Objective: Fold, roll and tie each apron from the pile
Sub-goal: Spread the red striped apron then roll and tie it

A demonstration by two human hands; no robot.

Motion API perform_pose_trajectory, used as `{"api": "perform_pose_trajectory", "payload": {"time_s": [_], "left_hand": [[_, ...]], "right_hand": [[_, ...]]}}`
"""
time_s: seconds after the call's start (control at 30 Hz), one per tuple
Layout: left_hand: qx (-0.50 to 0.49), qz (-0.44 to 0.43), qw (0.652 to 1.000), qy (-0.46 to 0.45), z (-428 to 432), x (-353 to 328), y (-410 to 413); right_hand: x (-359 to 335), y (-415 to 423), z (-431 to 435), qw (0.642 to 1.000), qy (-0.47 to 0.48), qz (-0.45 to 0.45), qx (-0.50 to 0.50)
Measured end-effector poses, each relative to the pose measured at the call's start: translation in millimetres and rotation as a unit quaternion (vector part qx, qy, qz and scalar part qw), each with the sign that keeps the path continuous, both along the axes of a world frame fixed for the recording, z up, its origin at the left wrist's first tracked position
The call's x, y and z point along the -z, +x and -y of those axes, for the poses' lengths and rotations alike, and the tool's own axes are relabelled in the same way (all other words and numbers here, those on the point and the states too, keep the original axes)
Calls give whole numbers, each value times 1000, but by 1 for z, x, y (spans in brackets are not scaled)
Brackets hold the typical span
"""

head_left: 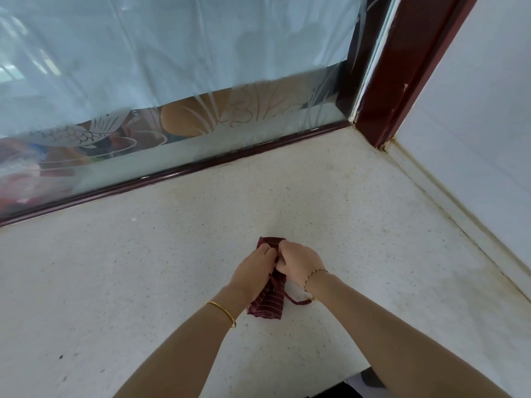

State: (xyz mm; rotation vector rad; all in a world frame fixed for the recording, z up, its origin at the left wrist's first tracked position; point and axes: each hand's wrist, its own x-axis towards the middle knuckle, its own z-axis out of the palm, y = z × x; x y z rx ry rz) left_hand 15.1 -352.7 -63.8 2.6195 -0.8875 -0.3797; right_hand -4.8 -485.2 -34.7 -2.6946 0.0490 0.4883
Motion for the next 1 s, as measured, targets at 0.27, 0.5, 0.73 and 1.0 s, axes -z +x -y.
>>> {"api": "perform_pose_trajectory", "payload": {"time_s": [0.27,0.5,0.73,1.0], "left_hand": [[-7,-33,999,-16,-2,-1,2],[16,-95,993,-62,-13,3,10],[5,76,994,84,-37,2,5],[-253,-275,897,-237,-9,-28,9]], "right_hand": [[6,-2,8,920,321,-144,176],[7,-3,42,871,395,-149,253],[29,-9,42,924,247,-96,275],[41,-15,25,962,117,-65,238]]}}
